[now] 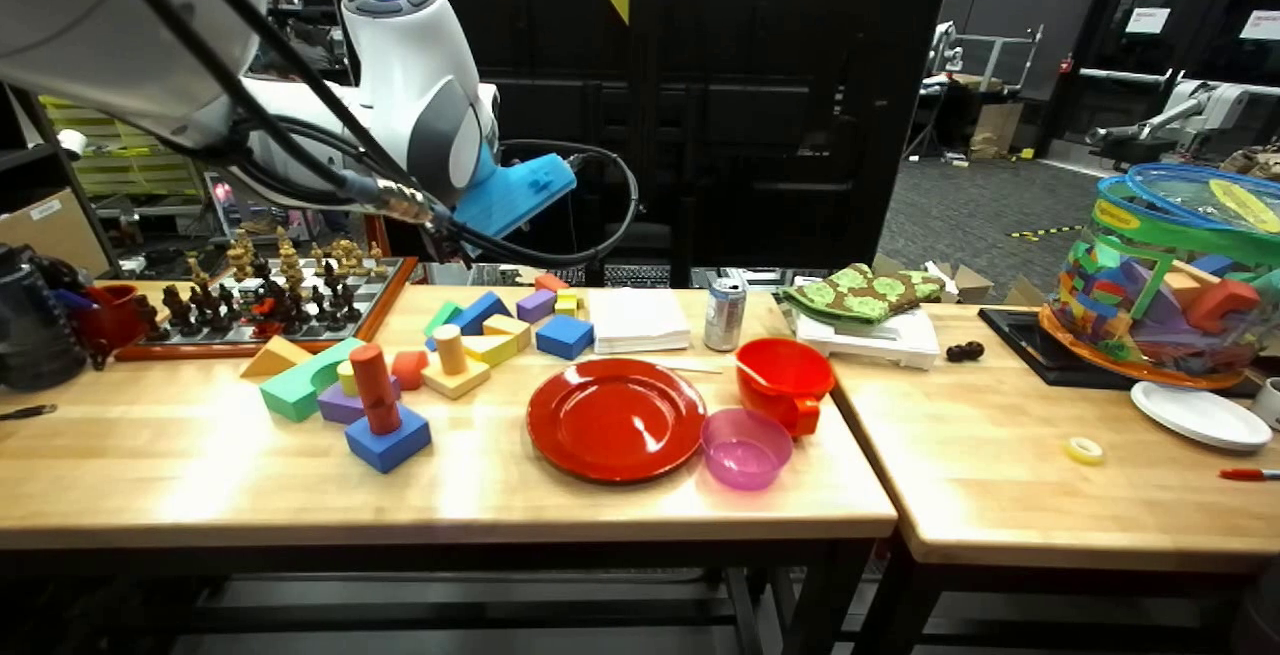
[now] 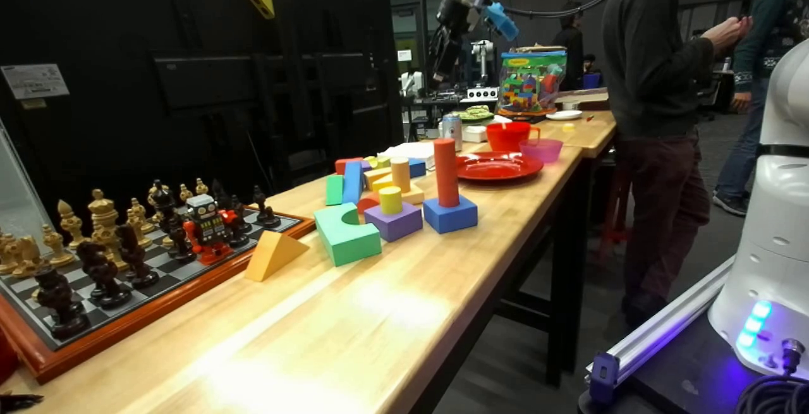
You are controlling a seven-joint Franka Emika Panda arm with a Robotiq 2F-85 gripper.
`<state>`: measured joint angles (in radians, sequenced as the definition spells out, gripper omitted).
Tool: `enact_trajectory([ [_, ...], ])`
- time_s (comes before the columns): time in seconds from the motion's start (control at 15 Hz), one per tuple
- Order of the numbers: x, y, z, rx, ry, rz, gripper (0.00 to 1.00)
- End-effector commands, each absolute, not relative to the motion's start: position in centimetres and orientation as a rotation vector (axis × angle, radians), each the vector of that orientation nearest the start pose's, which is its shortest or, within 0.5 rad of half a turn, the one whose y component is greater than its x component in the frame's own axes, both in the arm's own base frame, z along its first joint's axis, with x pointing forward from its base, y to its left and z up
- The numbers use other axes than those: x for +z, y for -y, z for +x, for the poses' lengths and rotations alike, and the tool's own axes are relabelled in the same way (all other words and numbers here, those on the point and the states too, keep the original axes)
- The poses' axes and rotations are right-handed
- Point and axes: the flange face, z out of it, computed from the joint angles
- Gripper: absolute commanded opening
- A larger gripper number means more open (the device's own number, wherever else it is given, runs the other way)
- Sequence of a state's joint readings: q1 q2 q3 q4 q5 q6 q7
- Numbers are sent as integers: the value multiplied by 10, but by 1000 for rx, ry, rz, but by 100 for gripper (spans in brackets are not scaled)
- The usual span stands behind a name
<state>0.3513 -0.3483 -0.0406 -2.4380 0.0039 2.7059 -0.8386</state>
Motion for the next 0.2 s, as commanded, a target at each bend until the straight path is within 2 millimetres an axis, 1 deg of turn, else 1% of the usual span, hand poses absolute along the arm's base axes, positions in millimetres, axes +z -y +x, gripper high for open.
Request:
enact_trajectory([
  [0.0, 503, -145, 455, -970, 1698, -2639, 100],
  [0.13, 503, -145, 455, -970, 1699, -2639, 100],
])
